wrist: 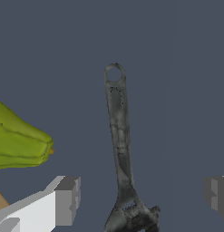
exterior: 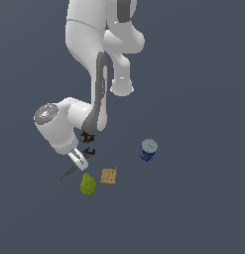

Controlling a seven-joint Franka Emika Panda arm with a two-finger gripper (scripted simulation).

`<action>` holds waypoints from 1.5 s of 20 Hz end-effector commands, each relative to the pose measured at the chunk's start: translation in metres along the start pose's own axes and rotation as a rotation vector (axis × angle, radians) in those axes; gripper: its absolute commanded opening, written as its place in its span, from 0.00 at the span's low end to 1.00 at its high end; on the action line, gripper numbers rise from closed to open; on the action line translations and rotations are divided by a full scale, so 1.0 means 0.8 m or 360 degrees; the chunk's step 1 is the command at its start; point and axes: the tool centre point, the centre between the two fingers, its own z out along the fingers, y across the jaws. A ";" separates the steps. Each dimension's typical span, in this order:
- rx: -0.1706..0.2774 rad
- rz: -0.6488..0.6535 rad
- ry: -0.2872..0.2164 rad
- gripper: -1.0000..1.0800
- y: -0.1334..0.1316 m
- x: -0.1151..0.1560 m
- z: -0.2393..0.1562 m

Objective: Pick up a designated object from a clutter of objects.

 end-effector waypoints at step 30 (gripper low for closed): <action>0.0002 0.0011 0.0009 0.00 0.003 0.004 0.060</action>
